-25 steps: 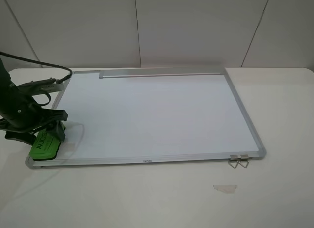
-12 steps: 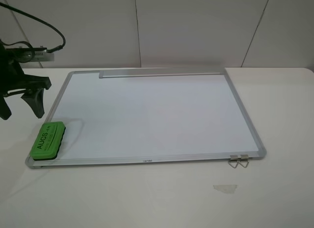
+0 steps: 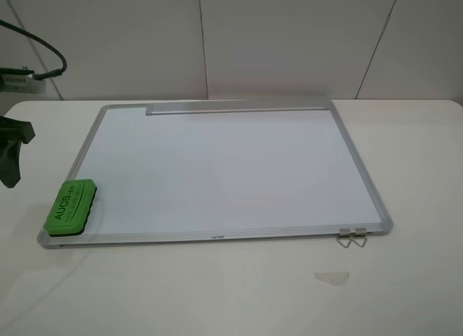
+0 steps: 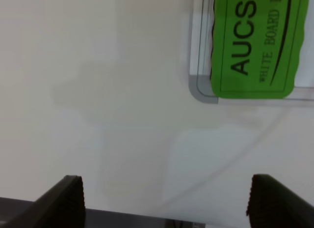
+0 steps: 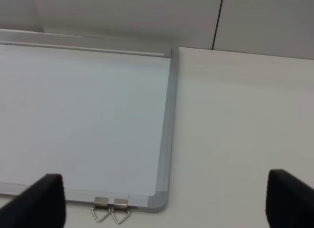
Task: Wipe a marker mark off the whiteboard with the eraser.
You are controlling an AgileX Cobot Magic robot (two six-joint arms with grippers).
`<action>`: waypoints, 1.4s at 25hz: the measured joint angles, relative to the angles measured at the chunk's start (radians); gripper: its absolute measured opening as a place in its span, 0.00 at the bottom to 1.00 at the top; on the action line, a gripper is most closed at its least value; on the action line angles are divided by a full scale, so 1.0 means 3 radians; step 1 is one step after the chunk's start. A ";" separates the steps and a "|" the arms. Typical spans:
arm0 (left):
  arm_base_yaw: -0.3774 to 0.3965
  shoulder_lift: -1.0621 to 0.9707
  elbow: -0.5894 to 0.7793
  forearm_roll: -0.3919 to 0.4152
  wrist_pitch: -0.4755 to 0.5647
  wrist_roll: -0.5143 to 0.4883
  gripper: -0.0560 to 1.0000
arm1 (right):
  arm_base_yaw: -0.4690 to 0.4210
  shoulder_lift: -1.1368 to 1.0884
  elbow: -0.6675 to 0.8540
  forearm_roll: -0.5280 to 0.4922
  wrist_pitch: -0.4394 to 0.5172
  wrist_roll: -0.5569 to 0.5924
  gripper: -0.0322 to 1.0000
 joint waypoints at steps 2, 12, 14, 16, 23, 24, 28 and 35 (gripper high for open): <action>0.0000 -0.0295 0.0160 -0.0033 0.0000 -0.0004 0.71 | 0.0000 0.0000 0.0000 0.0000 0.0000 0.0000 0.82; 0.0000 -0.1879 0.0857 -0.0156 0.0002 0.0076 0.71 | 0.0000 0.0000 0.0000 0.0000 0.0000 0.0000 0.82; 0.0000 -0.2175 0.0992 -0.0156 0.0002 0.0094 0.71 | 0.0000 0.0000 0.0000 0.0000 0.0000 0.0000 0.82; 0.0000 -0.2501 0.1159 -0.0165 -0.0002 0.0172 0.71 | 0.0000 0.0000 0.0000 0.0000 0.0000 0.0000 0.82; 0.0000 -0.3552 0.1660 -0.0262 -0.0016 0.0341 0.71 | 0.0000 0.0000 0.0000 0.0000 0.0000 0.0000 0.82; 0.0000 -0.3687 0.1664 -0.0284 -0.0056 0.0341 0.71 | 0.0000 0.0000 0.0000 0.0000 0.0000 0.0000 0.82; 0.0000 -0.4122 0.1696 -0.0346 -0.0110 0.0343 0.71 | 0.0000 0.0000 0.0000 0.0000 0.0000 0.0000 0.82; 0.0000 -0.4781 0.1702 -0.0356 -0.0139 0.0343 0.71 | 0.0000 0.0000 0.0000 0.0000 0.0000 0.0000 0.82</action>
